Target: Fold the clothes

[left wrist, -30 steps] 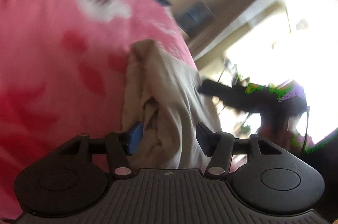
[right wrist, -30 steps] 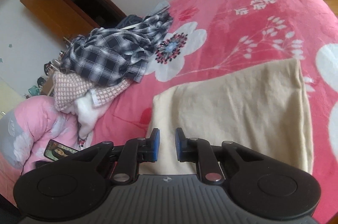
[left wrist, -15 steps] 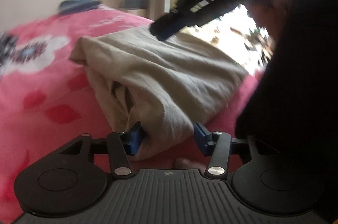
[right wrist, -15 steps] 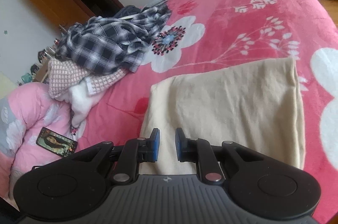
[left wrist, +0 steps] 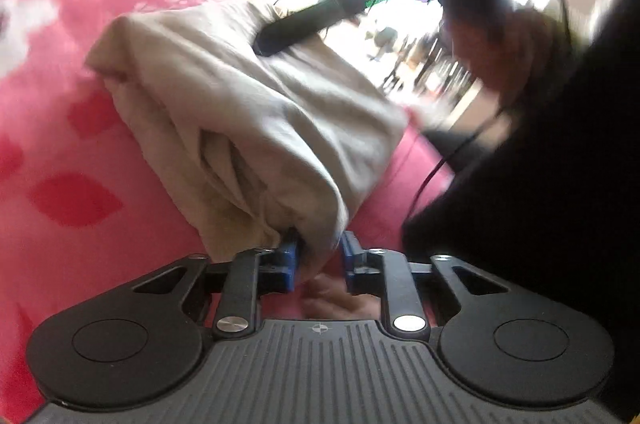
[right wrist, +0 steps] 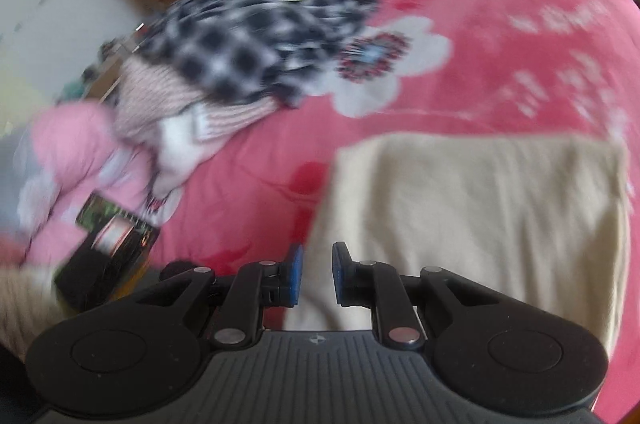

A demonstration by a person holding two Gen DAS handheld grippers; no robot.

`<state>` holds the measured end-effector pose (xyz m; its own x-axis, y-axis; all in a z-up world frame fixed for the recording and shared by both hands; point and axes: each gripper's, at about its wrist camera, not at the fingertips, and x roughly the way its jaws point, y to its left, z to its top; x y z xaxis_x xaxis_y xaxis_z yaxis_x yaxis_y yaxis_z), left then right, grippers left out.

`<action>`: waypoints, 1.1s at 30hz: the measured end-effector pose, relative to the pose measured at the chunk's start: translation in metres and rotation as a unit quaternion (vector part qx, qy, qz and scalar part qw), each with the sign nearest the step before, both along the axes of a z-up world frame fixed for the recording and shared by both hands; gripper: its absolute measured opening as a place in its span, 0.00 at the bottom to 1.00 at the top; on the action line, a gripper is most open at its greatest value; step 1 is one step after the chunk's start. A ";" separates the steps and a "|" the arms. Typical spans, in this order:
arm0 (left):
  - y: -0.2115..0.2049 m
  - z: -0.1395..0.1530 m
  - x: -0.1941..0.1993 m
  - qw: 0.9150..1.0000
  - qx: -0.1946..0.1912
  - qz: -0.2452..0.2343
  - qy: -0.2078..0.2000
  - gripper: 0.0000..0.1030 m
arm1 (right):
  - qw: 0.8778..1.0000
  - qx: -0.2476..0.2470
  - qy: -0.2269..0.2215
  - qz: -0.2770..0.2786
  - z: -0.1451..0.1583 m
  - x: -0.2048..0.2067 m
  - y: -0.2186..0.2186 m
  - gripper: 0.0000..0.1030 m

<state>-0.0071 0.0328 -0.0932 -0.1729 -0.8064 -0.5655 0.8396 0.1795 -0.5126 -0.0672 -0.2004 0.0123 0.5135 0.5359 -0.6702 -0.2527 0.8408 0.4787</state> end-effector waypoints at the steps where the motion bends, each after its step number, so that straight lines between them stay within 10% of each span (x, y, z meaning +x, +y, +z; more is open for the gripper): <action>1: 0.002 -0.002 0.006 1.000 -0.008 -0.006 0.026 0.16 | 1.000 -0.002 0.002 0.004 0.000 0.002 0.002 0.17; 9: -0.017 -0.018 0.007 0.996 0.041 -0.073 -0.012 0.13 | 0.999 -0.019 0.022 0.025 -0.011 0.009 0.016 0.17; 14: -0.016 -0.032 0.025 0.995 0.044 -0.048 0.069 0.15 | 0.998 -0.042 0.027 0.039 -0.020 0.012 0.026 0.17; 20: 0.001 -0.036 0.019 0.990 0.039 0.041 0.128 0.17 | 0.997 -0.069 0.023 0.035 -0.049 0.020 0.036 0.08; 28: 0.049 -0.011 0.005 0.969 -0.007 0.175 0.172 0.31 | 0.998 -0.057 -0.026 0.020 -0.009 0.012 0.025 0.09; 33: 0.070 0.015 0.013 0.948 -0.050 0.288 0.128 0.31 | 0.987 -0.124 -0.096 0.018 0.018 0.028 0.027 0.10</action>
<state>0.0057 0.1025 -0.0787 0.1906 -0.8566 -0.4796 0.4631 0.5092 -0.7254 -0.0394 -0.1732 0.0301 0.6280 0.3877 -0.6747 -0.3510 0.9150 0.1990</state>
